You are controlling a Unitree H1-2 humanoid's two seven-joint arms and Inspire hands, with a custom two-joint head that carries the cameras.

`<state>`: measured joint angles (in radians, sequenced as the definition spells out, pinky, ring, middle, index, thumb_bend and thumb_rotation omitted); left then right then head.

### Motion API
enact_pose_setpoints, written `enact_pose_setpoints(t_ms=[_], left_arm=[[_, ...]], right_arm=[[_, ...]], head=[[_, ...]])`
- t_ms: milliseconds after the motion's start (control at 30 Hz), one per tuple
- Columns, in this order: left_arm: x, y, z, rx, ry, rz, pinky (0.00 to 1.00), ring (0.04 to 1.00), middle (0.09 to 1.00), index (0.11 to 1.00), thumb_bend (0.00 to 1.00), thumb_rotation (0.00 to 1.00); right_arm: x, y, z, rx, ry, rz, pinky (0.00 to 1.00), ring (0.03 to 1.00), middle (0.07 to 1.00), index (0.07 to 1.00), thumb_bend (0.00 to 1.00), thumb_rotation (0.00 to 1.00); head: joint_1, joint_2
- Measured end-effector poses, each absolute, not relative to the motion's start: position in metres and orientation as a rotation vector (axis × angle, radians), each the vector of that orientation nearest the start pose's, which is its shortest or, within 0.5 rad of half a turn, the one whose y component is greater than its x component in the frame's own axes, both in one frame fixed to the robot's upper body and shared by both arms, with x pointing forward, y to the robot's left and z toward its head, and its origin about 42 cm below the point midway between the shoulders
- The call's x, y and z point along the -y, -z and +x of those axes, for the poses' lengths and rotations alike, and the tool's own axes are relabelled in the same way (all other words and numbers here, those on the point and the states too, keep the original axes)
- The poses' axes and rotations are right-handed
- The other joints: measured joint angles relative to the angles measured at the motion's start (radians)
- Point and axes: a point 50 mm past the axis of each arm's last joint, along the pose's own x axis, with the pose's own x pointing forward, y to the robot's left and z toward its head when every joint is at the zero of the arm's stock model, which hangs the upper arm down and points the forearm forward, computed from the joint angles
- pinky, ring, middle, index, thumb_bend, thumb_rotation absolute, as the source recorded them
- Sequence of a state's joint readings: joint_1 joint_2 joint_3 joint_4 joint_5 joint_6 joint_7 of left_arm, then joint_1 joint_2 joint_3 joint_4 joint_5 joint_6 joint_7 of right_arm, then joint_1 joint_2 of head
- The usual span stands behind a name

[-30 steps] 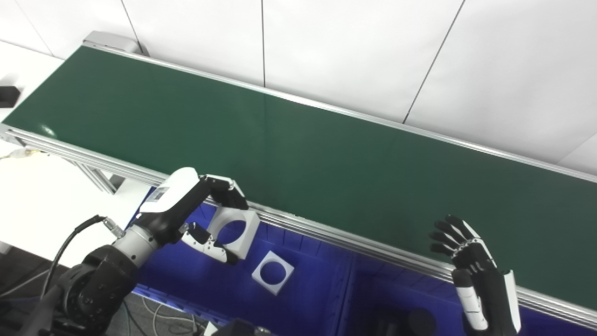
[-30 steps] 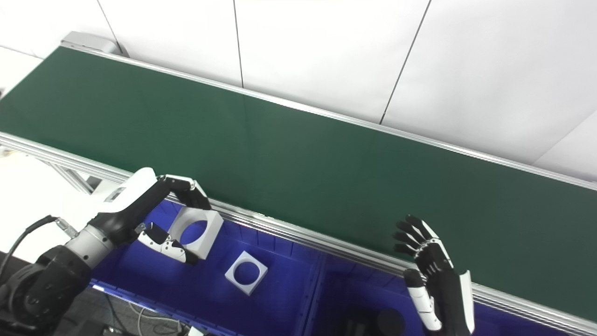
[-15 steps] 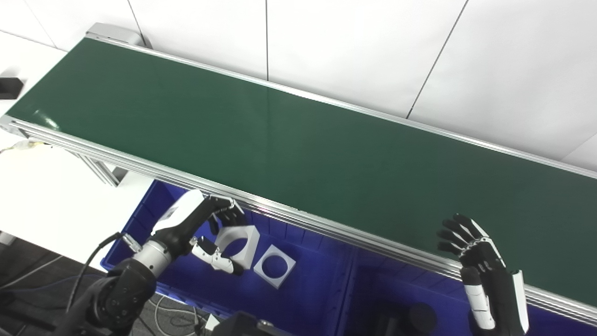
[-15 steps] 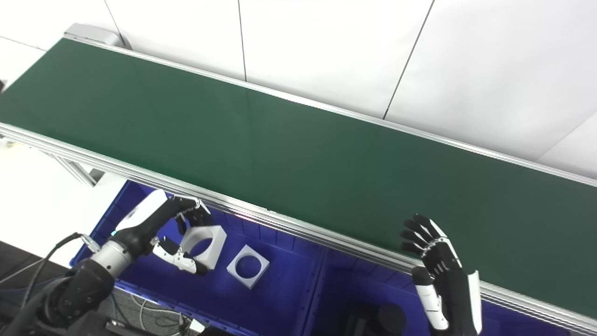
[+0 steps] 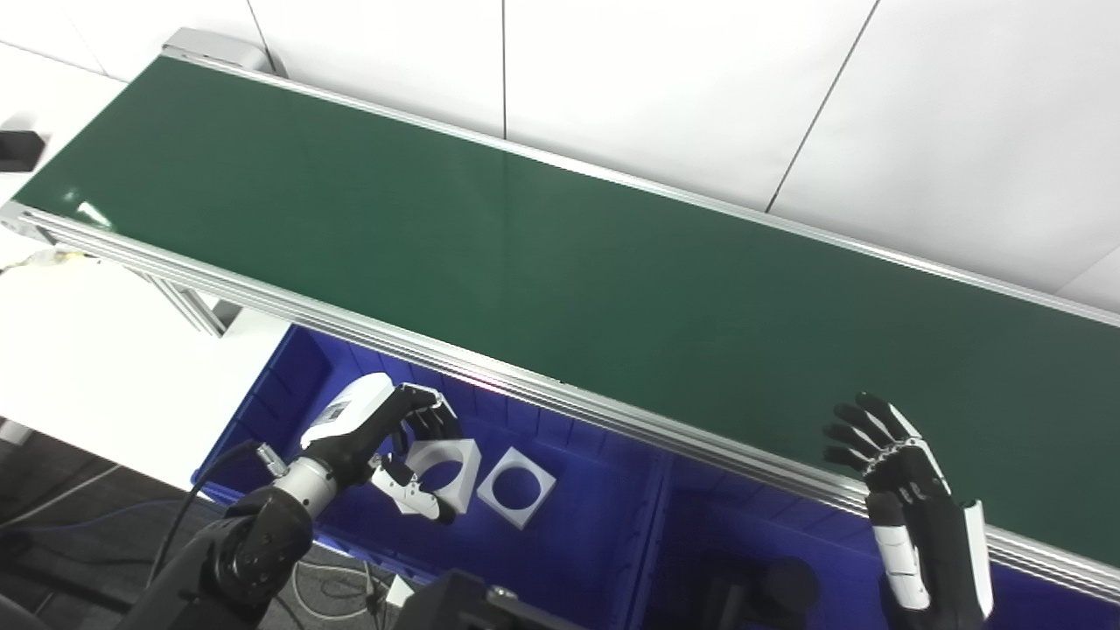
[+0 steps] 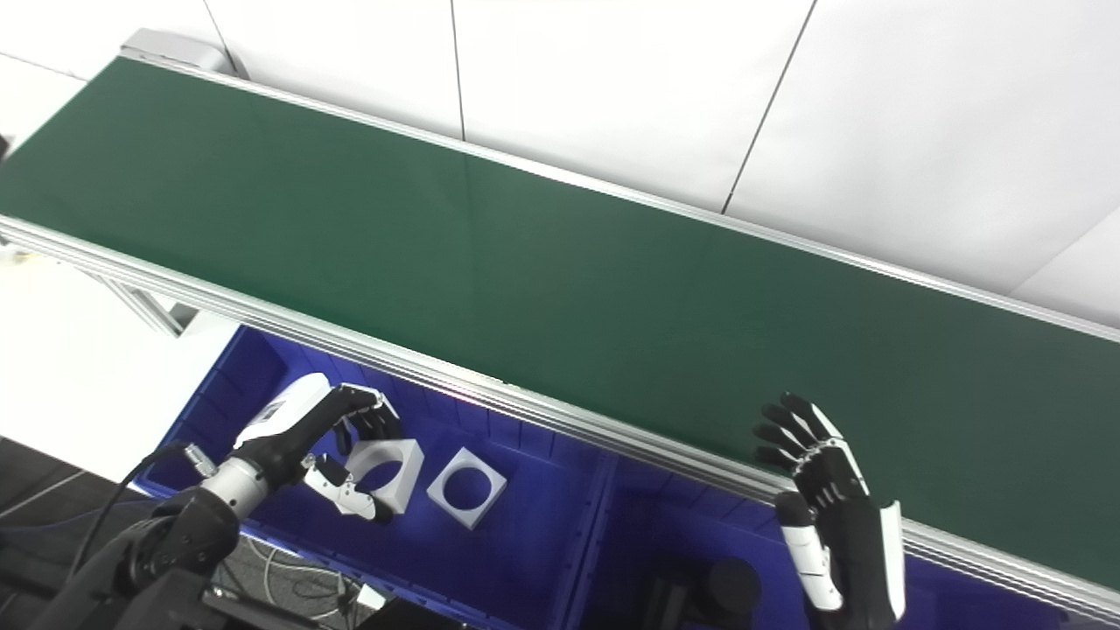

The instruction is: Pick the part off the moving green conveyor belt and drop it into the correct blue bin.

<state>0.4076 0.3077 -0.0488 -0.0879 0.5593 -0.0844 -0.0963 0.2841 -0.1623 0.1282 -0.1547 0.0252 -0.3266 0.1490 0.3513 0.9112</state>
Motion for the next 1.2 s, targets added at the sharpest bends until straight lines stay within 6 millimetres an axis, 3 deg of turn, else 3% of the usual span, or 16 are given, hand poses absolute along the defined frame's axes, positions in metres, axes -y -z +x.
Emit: enact_pose_setpoints(t_ms=[333, 400, 500, 633, 733, 833, 1200], left_arm=[[-0.304, -0.043, 0.134, -0.279, 0.237, 0.830, 0.35, 0.395, 0.444, 0.522, 0.52, 0.00], [-0.304, -0.044, 0.134, -0.277, 0.238, 0.836, 0.39, 0.434, 0.454, 0.517, 0.52, 0.00], [-0.304, -0.046, 0.135, -0.281, 0.234, 0.869, 0.54, 0.600, 0.505, 0.493, 0.52, 0.00], [-0.303, -0.052, 0.136, -0.288, 0.221, 0.894, 0.61, 0.675, 0.694, 0.499, 0.52, 0.06], [-0.303, -0.053, 0.136, -0.309, 0.224, 0.892, 0.67, 0.744, 0.768, 0.707, 0.72, 0.12], [-0.306, -0.052, 0.134, -0.344, 0.249, 0.891, 0.72, 0.799, 0.815, 0.797, 0.80, 0.18], [-0.310, -0.059, 0.135, -0.349, 0.278, 0.876, 0.72, 0.796, 0.812, 0.814, 0.84, 0.22]], right_arm=[[0.229, -0.094, 0.184, 0.184, -0.252, -0.109, 0.66, 0.749, 0.797, 0.839, 0.63, 0.80], [0.229, -0.094, 0.184, 0.184, -0.252, -0.108, 0.66, 0.748, 0.796, 0.837, 0.63, 0.79], [0.228, -0.094, 0.184, 0.185, -0.253, -0.108, 0.66, 0.747, 0.797, 0.837, 0.63, 0.80], [0.228, -0.094, 0.184, 0.185, -0.253, -0.107, 0.65, 0.744, 0.797, 0.836, 0.63, 0.80], [0.228, -0.094, 0.184, 0.185, -0.253, -0.107, 0.66, 0.744, 0.797, 0.838, 0.63, 0.80], [0.228, -0.094, 0.184, 0.185, -0.253, -0.108, 0.66, 0.745, 0.799, 0.840, 0.64, 0.80], [0.227, -0.094, 0.184, 0.186, -0.253, -0.108, 0.66, 0.743, 0.796, 0.838, 0.63, 0.79]], head=[[-0.002, -0.002], [-0.002, -0.002], [-0.005, -0.002], [-0.008, -0.003], [-0.011, -0.005], [-0.014, -0.006], [-0.021, -0.014]])
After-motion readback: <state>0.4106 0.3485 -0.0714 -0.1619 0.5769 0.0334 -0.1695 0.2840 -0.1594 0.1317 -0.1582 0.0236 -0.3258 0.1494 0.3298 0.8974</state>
